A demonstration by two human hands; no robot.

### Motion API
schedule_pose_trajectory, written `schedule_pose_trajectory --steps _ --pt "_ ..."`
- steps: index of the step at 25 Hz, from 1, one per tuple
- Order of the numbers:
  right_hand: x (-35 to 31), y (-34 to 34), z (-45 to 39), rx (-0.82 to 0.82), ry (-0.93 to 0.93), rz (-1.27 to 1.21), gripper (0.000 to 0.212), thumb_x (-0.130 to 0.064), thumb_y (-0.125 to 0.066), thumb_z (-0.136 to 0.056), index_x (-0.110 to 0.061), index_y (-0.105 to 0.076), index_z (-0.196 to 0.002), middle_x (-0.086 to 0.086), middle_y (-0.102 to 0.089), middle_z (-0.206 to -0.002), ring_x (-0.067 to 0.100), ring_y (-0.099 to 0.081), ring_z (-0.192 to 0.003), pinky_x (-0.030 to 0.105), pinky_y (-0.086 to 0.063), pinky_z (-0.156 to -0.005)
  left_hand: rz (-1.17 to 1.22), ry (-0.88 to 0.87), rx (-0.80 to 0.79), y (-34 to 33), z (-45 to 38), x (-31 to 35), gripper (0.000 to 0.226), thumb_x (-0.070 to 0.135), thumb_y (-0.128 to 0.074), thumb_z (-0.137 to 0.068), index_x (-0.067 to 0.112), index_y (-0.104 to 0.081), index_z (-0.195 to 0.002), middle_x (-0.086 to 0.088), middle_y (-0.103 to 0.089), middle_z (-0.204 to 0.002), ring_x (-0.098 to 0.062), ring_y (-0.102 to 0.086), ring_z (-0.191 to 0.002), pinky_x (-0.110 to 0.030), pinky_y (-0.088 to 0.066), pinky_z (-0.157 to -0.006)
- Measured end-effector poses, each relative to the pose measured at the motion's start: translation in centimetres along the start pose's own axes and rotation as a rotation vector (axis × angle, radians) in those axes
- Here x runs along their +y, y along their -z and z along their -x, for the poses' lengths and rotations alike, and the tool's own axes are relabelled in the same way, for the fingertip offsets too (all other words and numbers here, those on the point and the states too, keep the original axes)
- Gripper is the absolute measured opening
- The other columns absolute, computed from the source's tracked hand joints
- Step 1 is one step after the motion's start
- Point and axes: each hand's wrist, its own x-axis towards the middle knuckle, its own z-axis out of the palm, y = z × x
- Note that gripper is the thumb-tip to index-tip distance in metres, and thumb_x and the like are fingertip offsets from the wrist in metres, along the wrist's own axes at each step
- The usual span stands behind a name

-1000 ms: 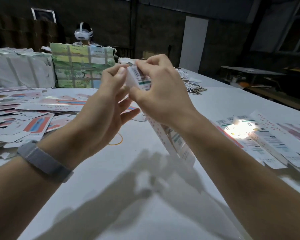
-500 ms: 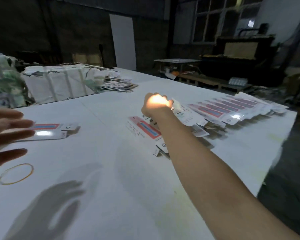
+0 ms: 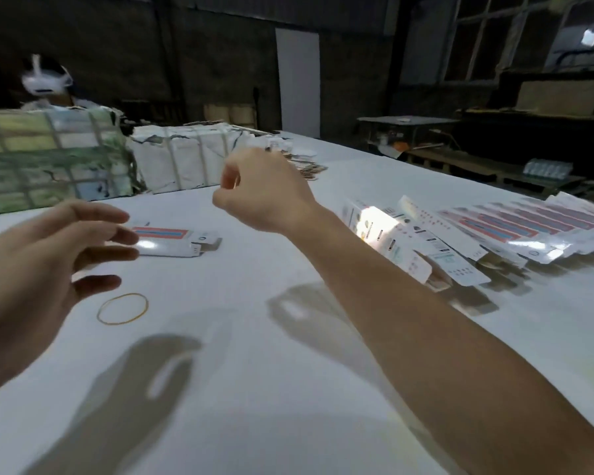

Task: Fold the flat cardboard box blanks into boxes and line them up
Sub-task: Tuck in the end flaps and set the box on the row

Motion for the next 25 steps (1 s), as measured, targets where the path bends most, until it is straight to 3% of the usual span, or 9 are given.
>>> schedule_pose_trajectory --steps 2,5,10,13,14,16,19,22,25 --pt "-3.5 -0.9 1.6 -0.055 0.108 -0.147 0.020 -0.032 -0.064 -0.082 -0.025 -0.056 -0.065 -0.007 -0.060 -0.073 0.016 -0.058 -0.078 0.033 -0.048 -0.066 -0.031 0.001 -0.026 0.0 0.7 1.1 0.032 0.010 -0.053 -0.097 0.031 -0.074 -0.083 0.005 -0.075 -0.083 -0.006 -0.072 -0.074 -0.035 -0.049 -0.066" --pt "-7.7 -2.2 3.2 -0.097 0.246 -0.344 0.028 -0.028 -0.065 -0.084 -0.016 -0.056 -0.061 -0.006 -0.052 -0.058 0.014 -0.049 -0.063 0.031 -0.036 -0.058 -0.118 -0.002 -0.025 0.5 1.4 2.0 0.022 0.007 -0.056 -0.094 0.023 -0.068 -0.084 0.008 -0.071 -0.073 -0.005 -0.066 -0.071 -0.031 -0.048 -0.069" --pt "-10.9 -4.5 2.8 -0.026 0.187 -0.584 0.025 -0.017 -0.060 -0.081 0.002 -0.057 -0.065 0.009 -0.055 -0.056 0.021 -0.049 -0.056 0.034 -0.039 -0.053 -0.240 -0.045 -0.020 1.6 0.7 2.0 0.026 0.002 -0.047 -0.090 0.017 -0.068 -0.083 0.007 -0.066 -0.068 -0.006 -0.061 -0.063 -0.022 -0.044 -0.060" --pt "-12.1 -6.2 2.7 -0.047 0.164 -0.602 0.025 -0.015 -0.061 -0.081 0.001 -0.056 -0.063 0.007 -0.049 -0.053 0.013 -0.042 -0.054 0.030 -0.035 -0.054 -0.814 -0.037 -0.064 4.8 -0.6 0.1 0.018 0.009 -0.052 -0.091 0.022 -0.062 -0.085 0.003 -0.066 -0.087 -0.015 -0.061 -0.086 -0.020 -0.045 -0.070" --pt "-12.1 -6.8 3.1 -0.068 0.173 -0.582 0.024 -0.016 -0.061 -0.081 -0.001 -0.056 -0.062 0.008 -0.050 -0.055 0.014 -0.042 -0.056 0.031 -0.035 -0.056 -1.061 0.043 -0.082 6.4 -0.9 -0.7 0.011 0.015 -0.054 -0.092 0.023 -0.061 -0.097 0.000 -0.065 -0.102 -0.022 -0.059 -0.101 -0.025 -0.046 -0.081" --pt "-12.0 -7.8 3.9 -0.121 0.194 -0.542 0.023 -0.018 -0.062 -0.081 -0.006 -0.057 -0.063 0.005 -0.054 -0.058 0.015 -0.044 -0.056 0.031 -0.037 -0.056 -1.455 0.334 -0.065 9.7 -0.9 -2.5 0.036 0.031 -0.058 -0.091 0.026 -0.051 -0.126 -0.008 -0.054 -0.133 -0.036 -0.045 -0.128 -0.046 -0.041 -0.104" --pt "-11.8 -8.5 4.4 -0.138 0.219 -0.527 0.021 -0.018 -0.063 -0.079 -0.007 -0.057 -0.063 -0.002 -0.052 -0.053 0.014 -0.044 -0.055 0.029 -0.036 -0.055 -1.512 0.603 0.048 11.7 -0.4 -4.0 0.050 0.044 -0.052 -0.089 0.031 -0.042 -0.137 -0.012 -0.047 -0.144 -0.045 -0.039 -0.136 -0.058 -0.027 -0.110" --pt "-11.8 -8.6 4.4 -0.137 0.223 -0.525 0.021 -0.018 -0.063 -0.079 -0.010 -0.056 -0.061 -0.010 -0.050 -0.050 0.010 -0.043 -0.054 0.027 -0.035 -0.055 -1.628 0.419 0.107 11.1 -0.7 -5.2 0.032 0.028 -0.050 -0.091 0.023 -0.052 -0.123 -0.007 -0.064 -0.118 -0.033 -0.060 -0.113 -0.048 -0.034 -0.103" --pt "-11.4 -8.3 4.3 -0.125 0.207 -0.532 0.022 -0.019 -0.063 -0.080 -0.011 -0.057 -0.060 -0.012 -0.051 -0.050 0.012 -0.045 -0.056 0.028 -0.036 -0.056 -1.683 0.314 0.138 10.4 -0.5 -4.8 0.023 0.022 -0.052 -0.091 0.024 -0.057 -0.112 -0.002 -0.066 -0.111 -0.029 -0.062 -0.110 -0.047 -0.030 -0.104"
